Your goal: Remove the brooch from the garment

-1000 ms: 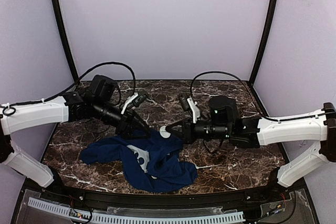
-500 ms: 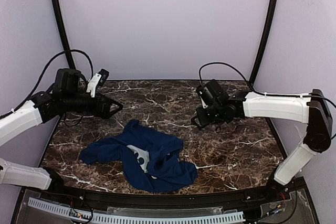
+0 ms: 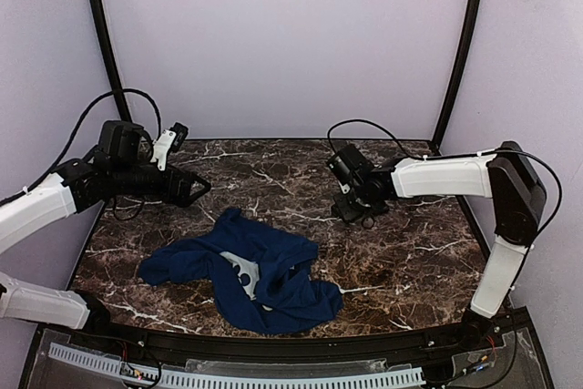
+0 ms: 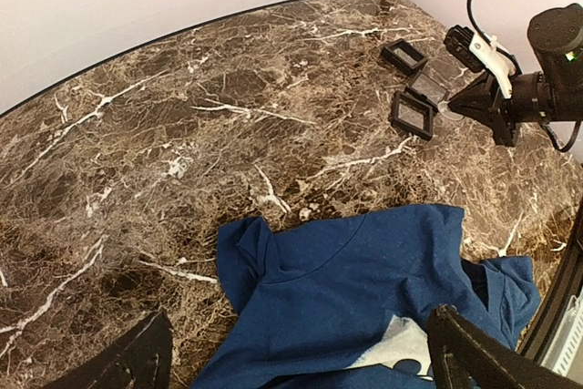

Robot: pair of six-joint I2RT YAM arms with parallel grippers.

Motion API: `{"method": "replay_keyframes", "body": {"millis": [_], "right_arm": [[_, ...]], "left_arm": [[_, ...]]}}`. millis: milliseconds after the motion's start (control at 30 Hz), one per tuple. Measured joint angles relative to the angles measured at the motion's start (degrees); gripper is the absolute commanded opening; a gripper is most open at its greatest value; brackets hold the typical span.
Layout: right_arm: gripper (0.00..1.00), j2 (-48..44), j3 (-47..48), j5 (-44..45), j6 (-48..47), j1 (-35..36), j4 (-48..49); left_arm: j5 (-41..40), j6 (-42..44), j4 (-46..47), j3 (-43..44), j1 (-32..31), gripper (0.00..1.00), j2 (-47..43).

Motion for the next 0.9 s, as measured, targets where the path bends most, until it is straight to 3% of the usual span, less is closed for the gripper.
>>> {"method": "replay_keyframes", "body": {"millis": [900], "right_arm": [[0.00,10.3,5.2,6.8,-3.1,-1.6,3.1]], "left_arm": [[0.2,0.0,-0.9,0.0,0.0,0.99,0.4]]}}
